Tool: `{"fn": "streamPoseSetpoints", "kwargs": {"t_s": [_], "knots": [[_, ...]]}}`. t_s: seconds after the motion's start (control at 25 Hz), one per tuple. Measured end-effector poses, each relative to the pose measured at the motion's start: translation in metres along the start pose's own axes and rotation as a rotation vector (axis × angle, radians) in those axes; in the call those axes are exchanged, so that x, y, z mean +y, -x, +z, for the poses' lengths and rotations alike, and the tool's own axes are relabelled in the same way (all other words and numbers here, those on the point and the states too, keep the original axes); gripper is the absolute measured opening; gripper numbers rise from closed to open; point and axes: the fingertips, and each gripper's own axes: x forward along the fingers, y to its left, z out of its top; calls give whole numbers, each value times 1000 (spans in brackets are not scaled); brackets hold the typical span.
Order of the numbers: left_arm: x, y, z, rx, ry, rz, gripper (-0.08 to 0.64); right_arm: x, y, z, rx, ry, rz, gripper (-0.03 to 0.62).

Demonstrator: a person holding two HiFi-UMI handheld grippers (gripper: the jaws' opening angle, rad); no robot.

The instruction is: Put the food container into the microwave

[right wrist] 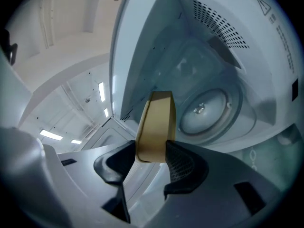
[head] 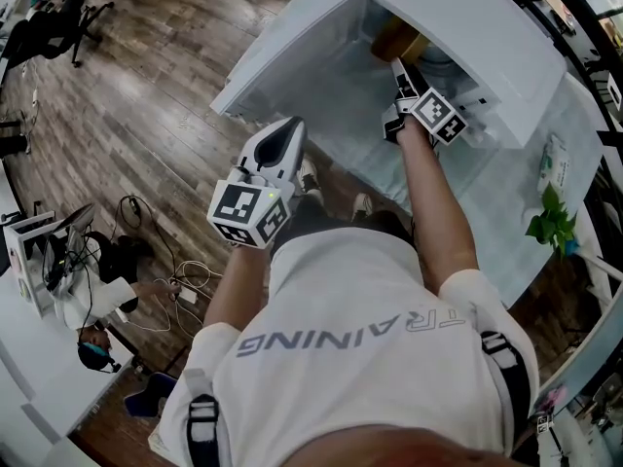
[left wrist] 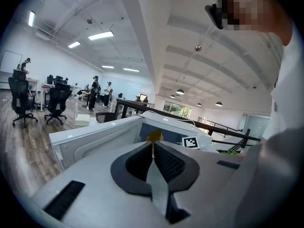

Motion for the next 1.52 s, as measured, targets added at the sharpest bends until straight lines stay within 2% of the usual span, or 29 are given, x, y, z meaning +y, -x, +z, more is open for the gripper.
{"fn": "streamPoseSetpoints", "kwargs": {"t_s": [0.48, 0.8, 1.04, 1.24, 1.36, 1.52], "knots": [[0, -2, -9, 28, 0, -10, 43, -26, -12, 35, -151, -100, -44, 213], [2, -3, -15, 52, 0, -21, 43, -32, -21, 55, -216, -105, -66, 213], [5, 1, -15, 53, 5, -23, 43, -42, -26, 58, -237, -90, -117, 213], [5, -1, -19, 61, 13, -28, 43, -51, -27, 59, -256, -115, -131, 212], [6, -2, -18, 61, 10, -33, 43, -49, -30, 60, -252, -94, -139, 212], [6, -3, -18, 63, 14, -32, 43, -47, -31, 61, -244, -88, -122, 272]]}}
